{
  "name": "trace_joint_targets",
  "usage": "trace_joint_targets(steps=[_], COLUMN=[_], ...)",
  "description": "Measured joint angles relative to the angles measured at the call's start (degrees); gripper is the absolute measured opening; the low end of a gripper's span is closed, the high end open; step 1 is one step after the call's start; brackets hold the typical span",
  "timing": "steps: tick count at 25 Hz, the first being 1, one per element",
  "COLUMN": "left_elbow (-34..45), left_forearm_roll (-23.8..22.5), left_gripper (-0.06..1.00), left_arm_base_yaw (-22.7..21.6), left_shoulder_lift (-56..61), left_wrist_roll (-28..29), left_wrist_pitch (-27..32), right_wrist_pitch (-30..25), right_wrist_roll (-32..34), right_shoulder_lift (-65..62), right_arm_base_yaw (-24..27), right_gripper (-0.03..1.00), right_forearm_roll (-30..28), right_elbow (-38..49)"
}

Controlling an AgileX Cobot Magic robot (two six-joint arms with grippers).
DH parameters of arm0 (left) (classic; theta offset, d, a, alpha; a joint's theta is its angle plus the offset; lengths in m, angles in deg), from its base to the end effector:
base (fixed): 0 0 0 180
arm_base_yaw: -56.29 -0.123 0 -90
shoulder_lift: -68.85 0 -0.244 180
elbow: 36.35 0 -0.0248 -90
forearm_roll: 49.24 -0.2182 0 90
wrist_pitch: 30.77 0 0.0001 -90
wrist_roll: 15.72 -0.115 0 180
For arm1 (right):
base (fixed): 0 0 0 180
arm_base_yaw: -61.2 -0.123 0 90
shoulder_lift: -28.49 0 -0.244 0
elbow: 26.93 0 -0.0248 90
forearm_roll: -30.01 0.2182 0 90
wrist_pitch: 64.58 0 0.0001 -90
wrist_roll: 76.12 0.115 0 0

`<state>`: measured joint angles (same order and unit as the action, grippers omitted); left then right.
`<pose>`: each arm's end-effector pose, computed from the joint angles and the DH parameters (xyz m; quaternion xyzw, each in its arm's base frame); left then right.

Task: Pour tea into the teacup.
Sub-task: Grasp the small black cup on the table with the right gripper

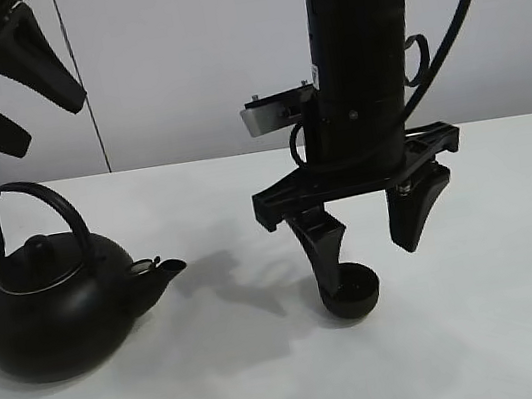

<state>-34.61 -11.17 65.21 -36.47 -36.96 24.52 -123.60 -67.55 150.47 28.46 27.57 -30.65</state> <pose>0.3081 -0.1074 0.2276 0.1055 0.9390 -0.2762 0.1757 0.2870 0.1796 0.1337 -0.2195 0.9751 -0.0089 0.0287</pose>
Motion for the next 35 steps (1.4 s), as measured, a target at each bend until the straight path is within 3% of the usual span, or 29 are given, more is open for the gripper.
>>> trace_joint_targets(steps=[17,35], left_elbow=[0.0,0.0], left_forearm_roll=[0.0,0.0], left_gripper=[0.50,0.50], left_arm_base_yaw=[0.0,0.0], left_shoulder_lift=[0.0,0.0], left_wrist_roll=[0.0,0.0], left_wrist_pitch=[-0.1,-0.1], right_wrist_pitch=[3.5,5.9], right_wrist_roll=[2.9,2.3], right_shoulder_lift=[2.1,7.2], right_arm_base_yaw=[2.2,2.2], right_gripper=[0.52,0.52], right_forearm_roll=[-1.8,3.3], right_elbow=[0.0,0.0])
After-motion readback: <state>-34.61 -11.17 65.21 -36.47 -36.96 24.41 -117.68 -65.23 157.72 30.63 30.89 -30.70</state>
